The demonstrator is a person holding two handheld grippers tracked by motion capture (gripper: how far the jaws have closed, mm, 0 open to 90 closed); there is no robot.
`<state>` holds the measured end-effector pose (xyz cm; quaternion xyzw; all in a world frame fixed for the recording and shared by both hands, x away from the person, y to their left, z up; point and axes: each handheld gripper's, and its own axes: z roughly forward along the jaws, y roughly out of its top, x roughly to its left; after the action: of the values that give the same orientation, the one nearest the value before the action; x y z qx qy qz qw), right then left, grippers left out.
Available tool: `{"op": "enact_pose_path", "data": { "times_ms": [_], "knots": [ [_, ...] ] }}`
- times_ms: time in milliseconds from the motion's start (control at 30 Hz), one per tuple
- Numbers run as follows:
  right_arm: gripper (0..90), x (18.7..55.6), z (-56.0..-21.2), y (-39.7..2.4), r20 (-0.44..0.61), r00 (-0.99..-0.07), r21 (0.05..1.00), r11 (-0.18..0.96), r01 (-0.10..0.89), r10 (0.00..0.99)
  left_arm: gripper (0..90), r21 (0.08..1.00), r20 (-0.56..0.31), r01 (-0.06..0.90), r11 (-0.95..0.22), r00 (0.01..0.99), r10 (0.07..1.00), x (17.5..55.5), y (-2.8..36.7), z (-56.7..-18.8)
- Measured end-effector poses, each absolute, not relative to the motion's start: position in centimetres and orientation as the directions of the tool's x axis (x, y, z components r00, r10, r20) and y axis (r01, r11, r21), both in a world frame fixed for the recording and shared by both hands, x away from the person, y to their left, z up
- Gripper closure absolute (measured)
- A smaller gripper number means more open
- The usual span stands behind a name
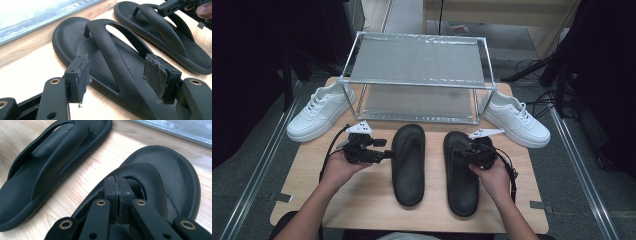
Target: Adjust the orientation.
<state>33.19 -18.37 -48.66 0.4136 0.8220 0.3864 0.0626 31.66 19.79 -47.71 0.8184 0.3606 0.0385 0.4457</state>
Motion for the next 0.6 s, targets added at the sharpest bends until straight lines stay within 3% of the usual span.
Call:
{"op": "enact_pose_path", "data": {
  "times_ms": [433, 600],
  "knots": [
    [89.4, 34.5, -48.9, -16.9, 0.214, -0.658, 0.695, 0.361, 0.622, 0.721, 37.5, 0.750, -0.261, 0.564, -0.345, 0.733, 0.629, 31.1, 20.1, -48.1],
    [89.4, 34.8, -48.8, -16.0, 0.209, -0.667, 0.695, 0.371, 0.616, 0.715, 40.6, 0.754, -0.301, 0.573, -0.322, 0.737, 0.605, 31.0, 20.0, -48.5]
  ]
}}
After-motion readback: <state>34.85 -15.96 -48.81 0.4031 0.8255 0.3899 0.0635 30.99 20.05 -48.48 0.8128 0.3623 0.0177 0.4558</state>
